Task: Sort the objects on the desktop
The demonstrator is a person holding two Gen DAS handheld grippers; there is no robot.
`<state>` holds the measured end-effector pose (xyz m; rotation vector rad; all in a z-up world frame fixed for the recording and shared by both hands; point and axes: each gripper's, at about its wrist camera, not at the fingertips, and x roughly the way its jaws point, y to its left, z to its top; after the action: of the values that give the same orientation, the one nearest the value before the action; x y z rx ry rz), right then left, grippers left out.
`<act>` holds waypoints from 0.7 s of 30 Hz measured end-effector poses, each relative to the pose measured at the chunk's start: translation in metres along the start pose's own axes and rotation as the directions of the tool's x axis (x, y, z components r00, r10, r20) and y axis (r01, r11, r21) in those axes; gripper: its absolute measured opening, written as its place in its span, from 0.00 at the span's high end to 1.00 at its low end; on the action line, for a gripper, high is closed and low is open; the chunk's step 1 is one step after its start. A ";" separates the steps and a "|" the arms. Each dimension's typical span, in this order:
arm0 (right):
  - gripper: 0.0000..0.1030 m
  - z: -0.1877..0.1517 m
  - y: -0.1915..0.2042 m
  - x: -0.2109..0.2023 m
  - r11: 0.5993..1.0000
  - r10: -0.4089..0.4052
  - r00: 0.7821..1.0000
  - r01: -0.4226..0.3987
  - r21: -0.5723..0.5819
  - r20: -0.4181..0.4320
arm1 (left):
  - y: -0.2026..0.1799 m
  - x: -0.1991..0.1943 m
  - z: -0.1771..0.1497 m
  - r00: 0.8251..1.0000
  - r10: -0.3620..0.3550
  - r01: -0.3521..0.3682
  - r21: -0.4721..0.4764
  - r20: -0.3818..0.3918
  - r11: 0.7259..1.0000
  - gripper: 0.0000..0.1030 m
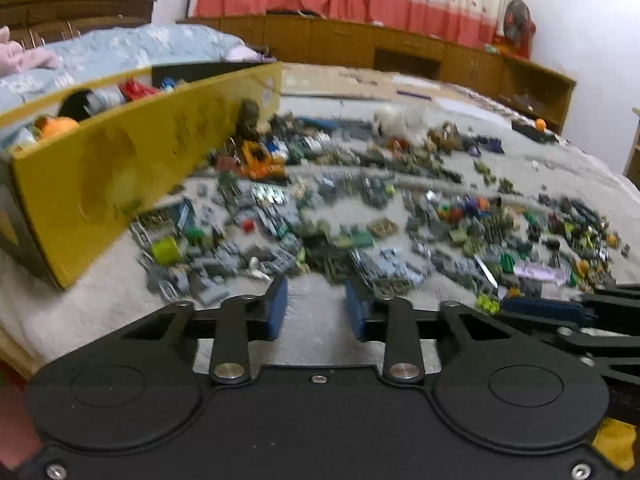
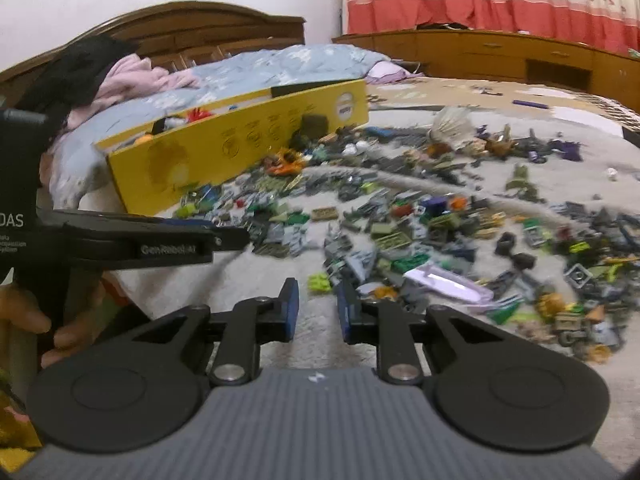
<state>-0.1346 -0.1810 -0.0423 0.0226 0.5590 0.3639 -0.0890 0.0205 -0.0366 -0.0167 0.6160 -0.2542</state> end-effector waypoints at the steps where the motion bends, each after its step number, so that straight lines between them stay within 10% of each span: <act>1: 0.76 -0.002 -0.002 0.002 1.000 -0.020 1.000 0.020 -0.003 -0.003 | -0.002 0.001 0.000 1.000 -0.006 0.006 0.006 0.005 1.000 0.76; 12: 0.69 -0.001 -0.038 0.001 0.972 -0.236 0.971 0.237 -0.009 0.046 | -0.043 0.026 0.011 0.976 -0.218 0.218 0.015 0.018 0.976 0.81; 21: 0.59 -0.005 -0.053 -0.003 0.969 -0.245 0.968 0.243 0.039 0.055 | -0.025 0.027 0.012 0.992 -0.119 0.119 -0.007 0.032 0.993 0.71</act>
<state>-0.1221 -0.2316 -0.0508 -0.0043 0.5016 0.1133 -0.0667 -0.0110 -0.0399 -0.0660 0.5853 -0.3659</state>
